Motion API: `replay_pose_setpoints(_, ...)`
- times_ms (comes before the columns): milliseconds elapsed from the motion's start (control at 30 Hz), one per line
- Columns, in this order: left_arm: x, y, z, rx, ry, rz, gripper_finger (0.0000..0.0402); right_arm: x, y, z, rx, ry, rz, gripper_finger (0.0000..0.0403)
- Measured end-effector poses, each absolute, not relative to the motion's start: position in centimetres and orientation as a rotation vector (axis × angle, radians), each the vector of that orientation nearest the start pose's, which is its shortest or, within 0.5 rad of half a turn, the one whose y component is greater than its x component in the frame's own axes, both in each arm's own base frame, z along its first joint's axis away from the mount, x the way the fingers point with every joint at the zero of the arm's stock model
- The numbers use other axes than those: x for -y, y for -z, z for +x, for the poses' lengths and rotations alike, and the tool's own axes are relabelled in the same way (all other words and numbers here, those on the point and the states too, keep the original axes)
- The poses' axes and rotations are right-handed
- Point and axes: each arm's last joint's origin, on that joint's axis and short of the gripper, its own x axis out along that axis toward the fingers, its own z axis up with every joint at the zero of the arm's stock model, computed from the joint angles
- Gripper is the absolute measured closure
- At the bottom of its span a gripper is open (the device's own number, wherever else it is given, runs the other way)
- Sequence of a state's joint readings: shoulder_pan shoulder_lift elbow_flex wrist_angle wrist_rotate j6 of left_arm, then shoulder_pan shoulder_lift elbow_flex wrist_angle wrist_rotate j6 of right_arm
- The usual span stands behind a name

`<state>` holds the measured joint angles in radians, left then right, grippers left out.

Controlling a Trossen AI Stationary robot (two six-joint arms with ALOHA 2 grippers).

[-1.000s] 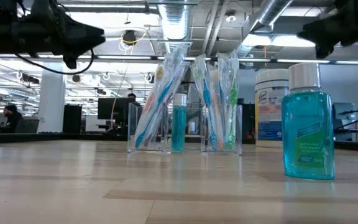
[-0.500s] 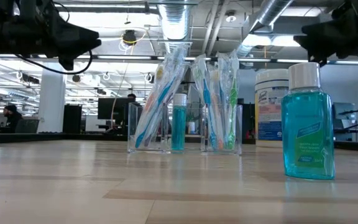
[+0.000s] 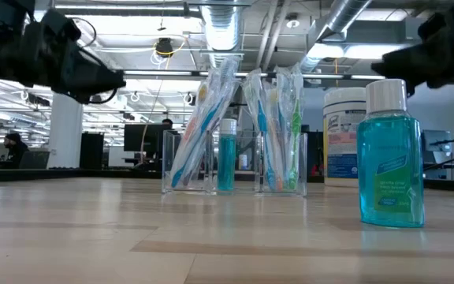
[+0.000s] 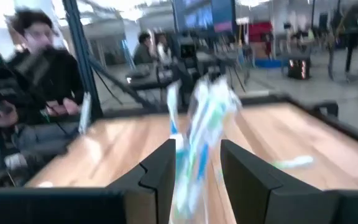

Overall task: Pick & Place toothbrushing station
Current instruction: Put the mouthwash into the transparent organizer

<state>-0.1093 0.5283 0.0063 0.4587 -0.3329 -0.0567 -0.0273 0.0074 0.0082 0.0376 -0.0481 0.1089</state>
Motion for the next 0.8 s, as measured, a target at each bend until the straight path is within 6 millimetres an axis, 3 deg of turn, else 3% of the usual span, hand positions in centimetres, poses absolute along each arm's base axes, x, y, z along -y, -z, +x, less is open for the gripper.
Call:
replay_pose_setpoints(233, 0.42, -16.14, 12.95, -0.044, -0.243, -0.045, 0.0298, 0.18, -16.73, 9.75, 0.017, -0.002, 0.182, 0.0285)
replay_pose_setpoints(800, 0.42, -16.22, 12.95, -0.036, -0.243, -0.047, 0.0298, 0.18, -16.70, 9.76, 0.016, -0.002, 0.184, 0.0285)
